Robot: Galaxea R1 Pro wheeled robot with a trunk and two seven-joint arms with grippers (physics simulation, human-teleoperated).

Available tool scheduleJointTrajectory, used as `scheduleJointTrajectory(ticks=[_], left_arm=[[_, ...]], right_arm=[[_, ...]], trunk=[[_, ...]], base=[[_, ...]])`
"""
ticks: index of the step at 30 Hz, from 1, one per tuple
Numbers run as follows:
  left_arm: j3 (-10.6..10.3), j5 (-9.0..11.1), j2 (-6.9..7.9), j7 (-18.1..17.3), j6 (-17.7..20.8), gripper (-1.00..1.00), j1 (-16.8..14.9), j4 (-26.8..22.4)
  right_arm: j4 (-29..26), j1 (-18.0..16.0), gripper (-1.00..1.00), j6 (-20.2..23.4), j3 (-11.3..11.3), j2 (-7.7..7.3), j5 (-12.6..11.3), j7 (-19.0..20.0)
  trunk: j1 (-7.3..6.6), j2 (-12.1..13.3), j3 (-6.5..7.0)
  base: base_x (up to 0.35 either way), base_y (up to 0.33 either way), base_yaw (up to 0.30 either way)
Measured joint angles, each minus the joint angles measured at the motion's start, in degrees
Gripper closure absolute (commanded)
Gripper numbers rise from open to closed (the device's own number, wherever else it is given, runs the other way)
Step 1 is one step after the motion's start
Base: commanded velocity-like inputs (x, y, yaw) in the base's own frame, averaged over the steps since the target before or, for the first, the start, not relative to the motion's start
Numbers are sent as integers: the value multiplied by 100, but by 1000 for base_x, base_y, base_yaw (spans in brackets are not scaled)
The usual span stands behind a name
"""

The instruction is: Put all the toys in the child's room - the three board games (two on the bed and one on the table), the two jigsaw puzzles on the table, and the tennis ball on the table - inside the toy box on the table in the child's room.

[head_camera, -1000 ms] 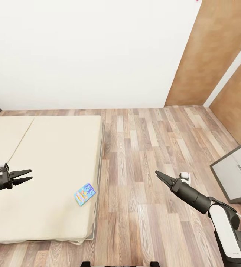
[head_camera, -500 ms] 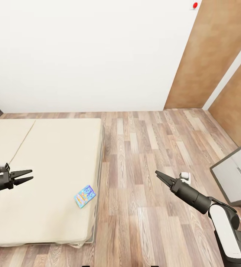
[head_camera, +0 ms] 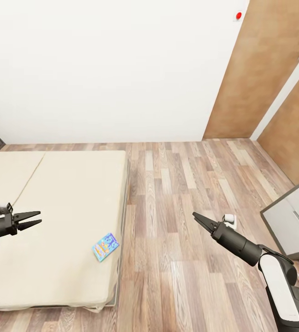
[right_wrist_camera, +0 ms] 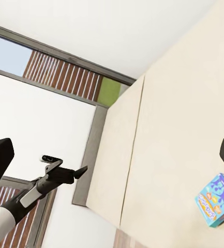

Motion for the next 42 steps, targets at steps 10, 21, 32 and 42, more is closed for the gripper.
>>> scheduleJointTrajectory(ticks=[10, 21, 32, 42], left_arm=[[0, 2, -1, 0, 0, -100, 0, -2], [3, -3, -1, 0, -6, -100, 0, -2], [0, -2, -1, 0, -5, -100, 0, 1], [1, -2, -1, 0, -8, -100, 0, 0]], right_arm=[[0, 0, -100, 0, 0, -2, 0, 0], [0, 0, -100, 0, 0, 0, 0, 0], [0, 0, -100, 0, 0, 0, 0, 0], [0, 0, -100, -20, 0, 0, 0, -3]], trunk=[[0, 0, 95], [0, 0, 199], [0, 0, 303], [0, 0, 398]], base=[[0, 0, 0], [0, 0, 0], [0, 0, 0], [0, 0, 0]])
